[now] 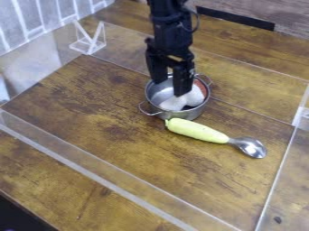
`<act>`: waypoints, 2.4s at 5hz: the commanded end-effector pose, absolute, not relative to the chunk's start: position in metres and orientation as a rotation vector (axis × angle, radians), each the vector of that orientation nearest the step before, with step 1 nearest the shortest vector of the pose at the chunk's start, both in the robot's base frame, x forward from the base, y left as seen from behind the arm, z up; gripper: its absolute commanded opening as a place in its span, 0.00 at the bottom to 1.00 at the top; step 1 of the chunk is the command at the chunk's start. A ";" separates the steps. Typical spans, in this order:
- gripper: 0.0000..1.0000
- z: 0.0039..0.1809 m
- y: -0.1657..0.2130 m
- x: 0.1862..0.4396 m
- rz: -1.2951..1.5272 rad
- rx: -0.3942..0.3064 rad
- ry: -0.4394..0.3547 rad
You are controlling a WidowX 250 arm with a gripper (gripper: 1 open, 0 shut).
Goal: Put the mushroom in the silver pot
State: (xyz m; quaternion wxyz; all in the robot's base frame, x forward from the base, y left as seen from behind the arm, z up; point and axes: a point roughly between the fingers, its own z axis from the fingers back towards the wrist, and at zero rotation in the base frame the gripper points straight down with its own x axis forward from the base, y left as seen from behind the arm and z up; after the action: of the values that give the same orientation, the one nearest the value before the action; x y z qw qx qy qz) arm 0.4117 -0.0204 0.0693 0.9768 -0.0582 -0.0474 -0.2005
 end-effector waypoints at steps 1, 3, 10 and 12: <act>1.00 0.115 -0.015 0.420 -0.431 -0.088 -0.227; 1.00 0.103 -0.015 0.427 -0.363 -0.065 -0.238; 1.00 0.127 0.009 0.433 -0.327 0.029 -0.281; 1.00 0.161 0.004 0.432 -0.227 0.070 -0.293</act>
State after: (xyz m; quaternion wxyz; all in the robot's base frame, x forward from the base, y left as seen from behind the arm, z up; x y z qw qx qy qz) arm 0.4293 0.0072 0.1106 0.9899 0.0265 -0.0826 -0.1121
